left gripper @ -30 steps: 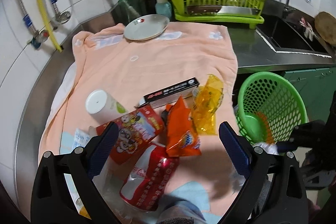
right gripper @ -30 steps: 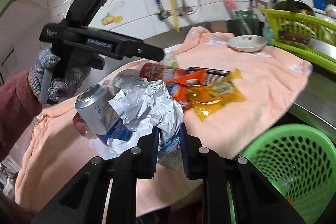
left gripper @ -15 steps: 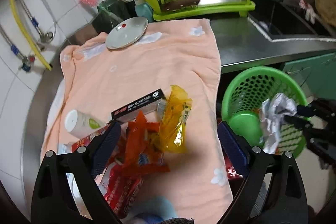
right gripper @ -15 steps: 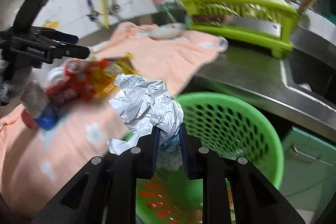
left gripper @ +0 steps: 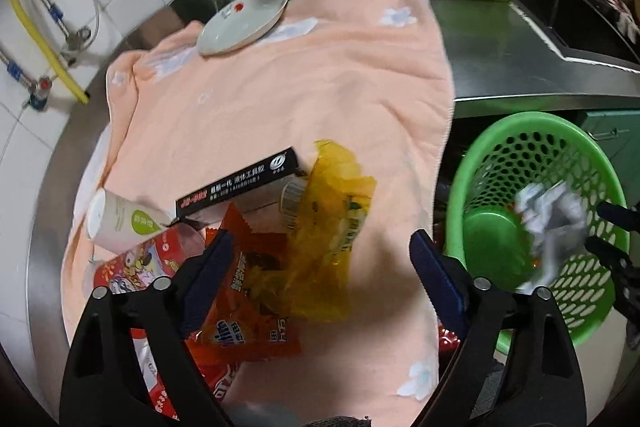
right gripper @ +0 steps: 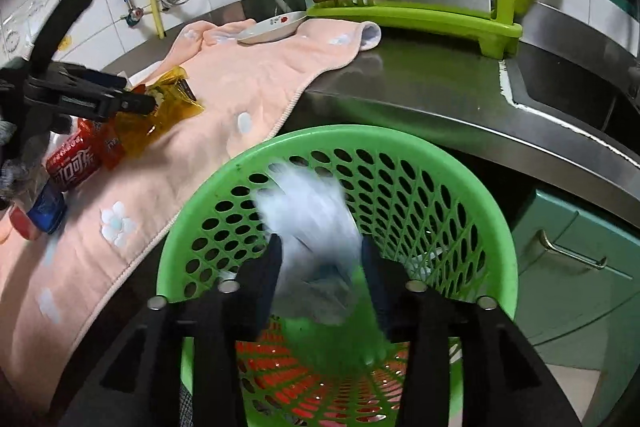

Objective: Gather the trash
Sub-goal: 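Carry the foil with the right gripper and drop it into the green basket, then grasp the yellow candy wrapper with the left gripper and drop it in the basket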

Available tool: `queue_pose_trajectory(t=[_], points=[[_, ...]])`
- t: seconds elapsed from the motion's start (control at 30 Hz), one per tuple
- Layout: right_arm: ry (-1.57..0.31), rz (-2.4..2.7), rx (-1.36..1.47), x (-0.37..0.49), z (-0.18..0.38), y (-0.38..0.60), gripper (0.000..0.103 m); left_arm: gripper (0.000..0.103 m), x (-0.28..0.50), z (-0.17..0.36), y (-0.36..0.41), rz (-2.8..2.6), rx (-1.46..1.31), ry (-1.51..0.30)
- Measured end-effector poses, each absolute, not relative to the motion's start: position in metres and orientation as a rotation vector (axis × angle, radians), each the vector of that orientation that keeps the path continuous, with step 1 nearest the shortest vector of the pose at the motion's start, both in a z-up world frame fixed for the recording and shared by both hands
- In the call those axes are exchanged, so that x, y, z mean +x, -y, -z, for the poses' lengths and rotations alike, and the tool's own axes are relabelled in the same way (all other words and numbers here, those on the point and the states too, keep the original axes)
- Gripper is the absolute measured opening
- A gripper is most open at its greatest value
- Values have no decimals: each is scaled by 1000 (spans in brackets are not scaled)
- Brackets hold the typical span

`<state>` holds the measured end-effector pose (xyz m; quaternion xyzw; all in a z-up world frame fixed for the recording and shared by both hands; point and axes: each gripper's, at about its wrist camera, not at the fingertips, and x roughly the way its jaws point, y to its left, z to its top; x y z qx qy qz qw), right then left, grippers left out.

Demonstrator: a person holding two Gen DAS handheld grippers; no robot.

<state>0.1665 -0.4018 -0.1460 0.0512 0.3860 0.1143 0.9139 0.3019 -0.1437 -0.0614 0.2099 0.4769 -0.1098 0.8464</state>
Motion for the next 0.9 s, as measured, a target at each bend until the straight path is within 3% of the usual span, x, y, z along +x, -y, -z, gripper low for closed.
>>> queue_pose_trajectory(t=[0.17, 0.27, 0.37, 0.43, 0.5, 0.63, 0.9], points=[[-775, -235, 128, 163, 143, 405, 61, 80, 307, 70, 144, 207, 453, -1015], [-760, -240, 124, 160, 139, 406, 62, 75, 310, 74, 145, 198, 459, -1024], [-742, -241, 130, 154, 136, 409, 64, 63, 312, 78, 147, 196, 459, -1032], [-736, -236, 135, 151, 135, 411, 65, 46, 312, 81, 148, 195, 466, -1035], [-736, -233, 141, 150, 135, 414, 65, 36, 312, 81, 146, 194, 455, -1039], [-727, -221, 161, 145, 134, 421, 65, 24, 307, 78, 147, 193, 454, -1021], [-692, -205, 161, 133, 123, 429, 65, 21, 287, 44, 150, 243, 369, -955]])
